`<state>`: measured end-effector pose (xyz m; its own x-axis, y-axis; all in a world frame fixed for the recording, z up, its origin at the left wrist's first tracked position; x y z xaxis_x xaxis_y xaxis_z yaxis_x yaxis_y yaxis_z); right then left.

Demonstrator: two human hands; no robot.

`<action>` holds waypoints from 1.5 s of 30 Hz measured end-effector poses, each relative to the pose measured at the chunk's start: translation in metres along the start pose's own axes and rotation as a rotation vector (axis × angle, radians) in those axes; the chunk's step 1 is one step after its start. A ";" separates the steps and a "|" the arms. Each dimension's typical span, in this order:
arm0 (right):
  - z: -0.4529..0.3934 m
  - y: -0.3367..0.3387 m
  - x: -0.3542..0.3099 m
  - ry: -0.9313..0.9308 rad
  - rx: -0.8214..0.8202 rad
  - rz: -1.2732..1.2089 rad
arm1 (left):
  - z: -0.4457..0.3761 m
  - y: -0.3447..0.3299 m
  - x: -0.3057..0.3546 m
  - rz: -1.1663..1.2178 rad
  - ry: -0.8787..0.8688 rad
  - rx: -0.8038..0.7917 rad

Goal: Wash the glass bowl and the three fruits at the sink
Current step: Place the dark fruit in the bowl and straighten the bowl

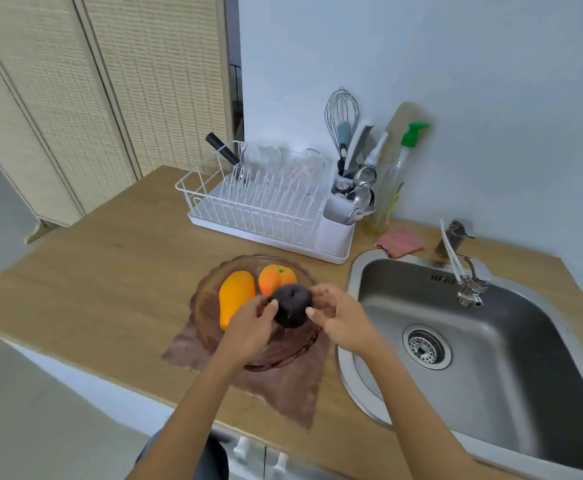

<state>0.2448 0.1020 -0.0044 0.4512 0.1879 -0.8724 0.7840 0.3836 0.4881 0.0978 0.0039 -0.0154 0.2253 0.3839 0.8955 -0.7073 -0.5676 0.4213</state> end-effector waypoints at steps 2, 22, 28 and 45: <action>-0.001 -0.015 -0.004 0.030 -0.020 0.085 | 0.001 0.008 -0.014 0.032 0.076 0.001; -0.006 -0.036 -0.007 -0.021 -0.138 0.342 | 0.005 0.015 -0.037 0.025 0.153 -0.038; -0.006 -0.026 -0.016 0.005 -0.008 0.321 | 0.010 0.033 -0.022 -0.070 0.073 -0.036; -0.008 -0.015 0.015 -0.572 0.265 -0.225 | -0.071 0.115 -0.032 0.056 0.150 0.049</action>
<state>0.2363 0.1060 -0.0255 0.3622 -0.4076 -0.8383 0.9307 0.1082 0.3495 -0.0384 -0.0214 -0.0058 0.0815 0.4530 0.8878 -0.6820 -0.6242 0.3811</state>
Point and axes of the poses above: each hand's wrist, its own z-axis away from the middle knuckle, its own y-axis out of the back of the hand, x = y × z, the point moved 2 cm from there along -z, towards the middle knuckle, and after that the axes turned 12 degrees about x, right-handed, at the moved point
